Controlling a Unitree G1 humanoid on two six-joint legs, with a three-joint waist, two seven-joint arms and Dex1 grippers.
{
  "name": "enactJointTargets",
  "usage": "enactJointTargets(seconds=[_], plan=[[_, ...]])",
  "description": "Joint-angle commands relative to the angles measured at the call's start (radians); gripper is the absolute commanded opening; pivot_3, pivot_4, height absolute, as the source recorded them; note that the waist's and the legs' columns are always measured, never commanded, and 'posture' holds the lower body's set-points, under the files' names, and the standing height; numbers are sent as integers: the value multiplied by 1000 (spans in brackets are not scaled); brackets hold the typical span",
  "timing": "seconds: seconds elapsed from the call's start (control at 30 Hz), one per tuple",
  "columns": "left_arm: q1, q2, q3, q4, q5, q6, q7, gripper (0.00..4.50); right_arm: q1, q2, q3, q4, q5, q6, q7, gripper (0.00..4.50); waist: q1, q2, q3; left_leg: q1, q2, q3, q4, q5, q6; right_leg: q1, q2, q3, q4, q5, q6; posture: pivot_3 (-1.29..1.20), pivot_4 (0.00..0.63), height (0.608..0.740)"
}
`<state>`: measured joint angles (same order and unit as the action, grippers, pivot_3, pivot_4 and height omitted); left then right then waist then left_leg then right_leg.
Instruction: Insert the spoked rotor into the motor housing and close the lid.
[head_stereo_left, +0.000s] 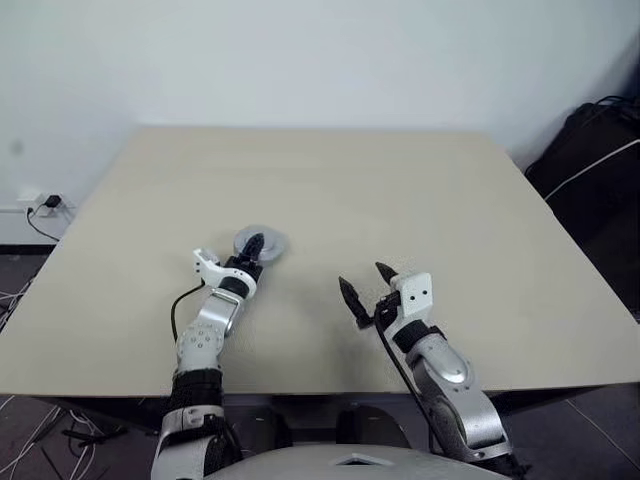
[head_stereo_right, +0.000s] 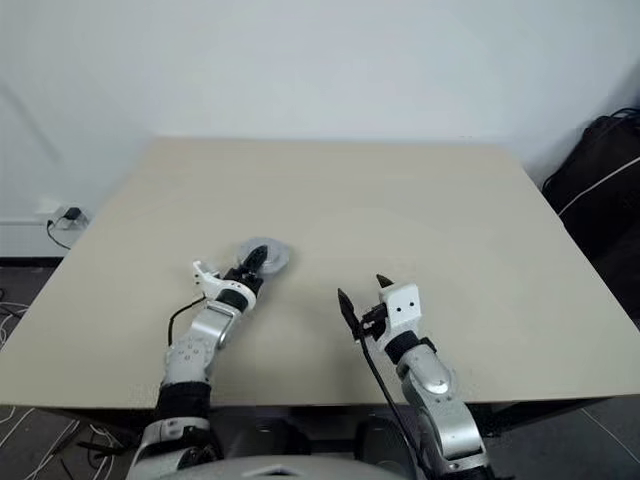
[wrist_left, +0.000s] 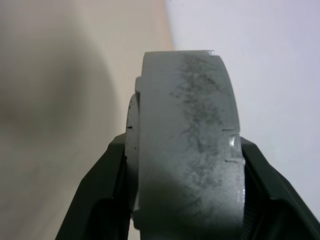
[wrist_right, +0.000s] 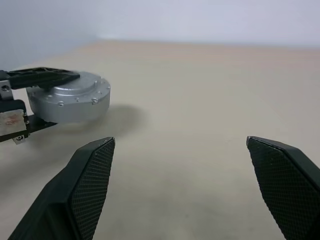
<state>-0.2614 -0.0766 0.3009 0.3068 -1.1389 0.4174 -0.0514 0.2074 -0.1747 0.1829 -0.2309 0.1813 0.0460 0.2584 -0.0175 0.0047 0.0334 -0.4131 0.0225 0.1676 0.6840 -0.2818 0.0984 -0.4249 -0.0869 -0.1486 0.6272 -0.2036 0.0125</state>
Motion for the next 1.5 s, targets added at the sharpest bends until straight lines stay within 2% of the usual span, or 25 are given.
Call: enactJointTargets(seconds=[0.03, 0.33, 0.6, 0.63, 0.7, 0.8, 0.87, 0.93, 1.07, 1.3, 1.43, 1.5], plan=[[-79, -9, 34, 34, 32, -32, -46, 2118, 18, 16, -16, -5, -31, -76, -14, 4500, -4, -1, -1, 0, 0, 0, 0, 0, 0, 0, 0, 0, 0, 0, 0, 0, 0, 740], [-325, 5, 119, 363, 174, -139, -59, 2118, 59, 49, -31, 23, -44, -120, -16, 4500, -7, -3, -1, 1, 1, 0, 0, 2, -3, 0, 2, 1, 1, 0, -1, 0, 0, 740], [-449, 29, 177, 574, 264, -146, -37, 2118, 50, 48, -40, 32, -43, -114, 6, 4500, -11, -3, -2, 1, 3, -1, 0, 2, -3, 0, 6, 1, 1, 1, 1, 0, 0, 740], [-454, 30, 181, 586, 272, -144, -35, 2845, 51, 48, -40, 32, -43, -112, 8, 4500, -11, -3, -2, 1, 4, -1, 0, 2, -3, 0, 7, 1, 1, 1, 1, 0, 0, 740], [-456, 29, 192, 598, 285, -141, -33, 3297, 52, 49, -41, 31, -44, -106, 9, 4500, -12, -3, -2, 2, 4, -1, 0, 2, -3, 0, 7, 1, 2, 1, 1, 0, 0, 740], [-441, 29, 203, 600, 304, -132, -13, 4382, 53, 49, -42, 29, -43, -97, 11, 4500, -13, -4, -3, 3, 4, -1, 0, 2, -4, 1, 7, 1, 2, 1, 0, 0, 0, 740], [-423, 31, 203, 592, 319, -124, 0, 4479, 52, 49, -41, 28, -41, -89, 14, 4500, -16, -4, -3, 6, 5, -1, 0, 3, -4, 4, 7, 1, 3, 1, 0, 0, 0, 740], [-394, 31, 206, 563, 329, -105, 12, 4479, 52, 50, -39, 27, -40, -83, 16, 4500, -19, -4, -4, 13, 5, -1, 0, 2, -4, 11, 6, 2, 2, -1, -4, 0, 0, 740], [-304, 32, 181, 453, 347, -21, 26, 4479, 56, 51, -39, 24, -40, -75, 16, 4500, -22, -5, -7, 18, 6, -2, 0, 2, -3, 11, 0, 1, 3, -3, -6, 0, 0, 740], [15, 51, 70, 60, 373, 226, 50, 4479, 56, 85, -83, 59, 4, -41, 1, 4500, -30, -2, -21, 22, 6, -2, -3, 1, -4, 11, -1, 1, 6, -6, -12, 0, 0, 740], [167, 82, -20, -150, 435, 235, 12, 4479, 61, 97, -97, 80, 2, -58, -3, 4500, -31, 0, -22, 29, 6, -2, -4, 1, -5, 14, -4, 1, 10, -9, -16, 0, 0, 740], [245, 119, -105, -252, 533, 153, -32, 4479, 59, 120, -120, 97, 12, -68, -25, 4500, -31, 1, -22, 31, 6, -1, -4, 0, -4, 15, -5, 1, 12, -10, -16, 0, 0, 740]])
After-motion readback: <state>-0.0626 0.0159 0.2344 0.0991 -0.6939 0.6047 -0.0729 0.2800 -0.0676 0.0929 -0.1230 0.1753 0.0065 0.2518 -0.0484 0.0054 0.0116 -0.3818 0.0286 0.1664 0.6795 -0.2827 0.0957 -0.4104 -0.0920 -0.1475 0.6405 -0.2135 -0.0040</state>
